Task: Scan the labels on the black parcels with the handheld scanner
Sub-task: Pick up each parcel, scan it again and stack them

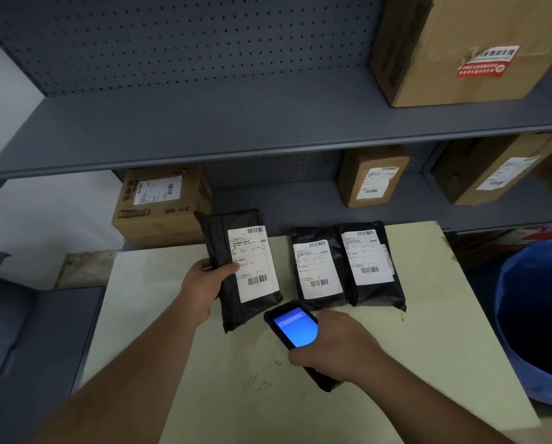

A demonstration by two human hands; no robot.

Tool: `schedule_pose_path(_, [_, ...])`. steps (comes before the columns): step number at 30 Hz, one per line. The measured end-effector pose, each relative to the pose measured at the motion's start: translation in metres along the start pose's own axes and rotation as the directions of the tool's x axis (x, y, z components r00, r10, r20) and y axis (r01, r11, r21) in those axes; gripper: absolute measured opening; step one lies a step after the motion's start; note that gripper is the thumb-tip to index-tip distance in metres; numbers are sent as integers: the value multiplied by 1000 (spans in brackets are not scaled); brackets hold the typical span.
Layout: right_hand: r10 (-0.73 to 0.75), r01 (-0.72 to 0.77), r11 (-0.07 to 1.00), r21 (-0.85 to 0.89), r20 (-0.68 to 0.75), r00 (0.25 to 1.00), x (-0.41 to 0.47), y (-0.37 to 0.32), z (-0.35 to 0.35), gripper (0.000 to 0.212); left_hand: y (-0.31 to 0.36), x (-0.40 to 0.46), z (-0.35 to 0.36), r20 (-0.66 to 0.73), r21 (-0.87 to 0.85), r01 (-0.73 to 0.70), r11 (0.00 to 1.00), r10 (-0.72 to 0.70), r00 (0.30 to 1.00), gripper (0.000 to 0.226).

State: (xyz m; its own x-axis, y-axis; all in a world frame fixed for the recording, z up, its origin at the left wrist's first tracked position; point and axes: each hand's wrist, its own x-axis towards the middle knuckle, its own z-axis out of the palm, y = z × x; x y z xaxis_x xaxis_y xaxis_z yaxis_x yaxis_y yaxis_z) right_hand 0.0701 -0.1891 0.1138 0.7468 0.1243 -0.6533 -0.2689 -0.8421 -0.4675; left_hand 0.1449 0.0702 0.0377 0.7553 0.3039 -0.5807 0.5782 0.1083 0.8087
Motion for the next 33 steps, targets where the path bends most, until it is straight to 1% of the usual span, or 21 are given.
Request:
schedule_pose_path(3, [16,-16,1000,8,-4,1000,0,8,-6,47,5,-2,19,21,-28,22,999,-21,1000,45])
schedule_pose_path(6, [48,-48,999,26,-15,999,-1,20,-16,43,9,-1,45,59,-16,30,999,-29,998,39])
schedule_pose_path(12, [105,-103,993,62,-37,994,0,51,-37,43,12,1,103,106,-17,48,999,-46,993,32])
schedule_pose_path(17, [157,-152,984,88,-44,987,3,77,-53,45,11,7,146,128,-16,67,998,-64,990,40])
schedule_pose_path(23, [209,-202,972,118,-52,976,6,103,-68,47,7,10,185,134,3,84,996,-84,987,39])
schedule_pose_path(30, [249,-240,962,127,-53,967,4,127,-77,46,4,7,219,172,15,133,991,-133,976,15])
schedule_pose_path(33, [259,-250,960,126,-53,965,4,134,-78,47,-1,11,227,199,54,143,988,-151,968,18])
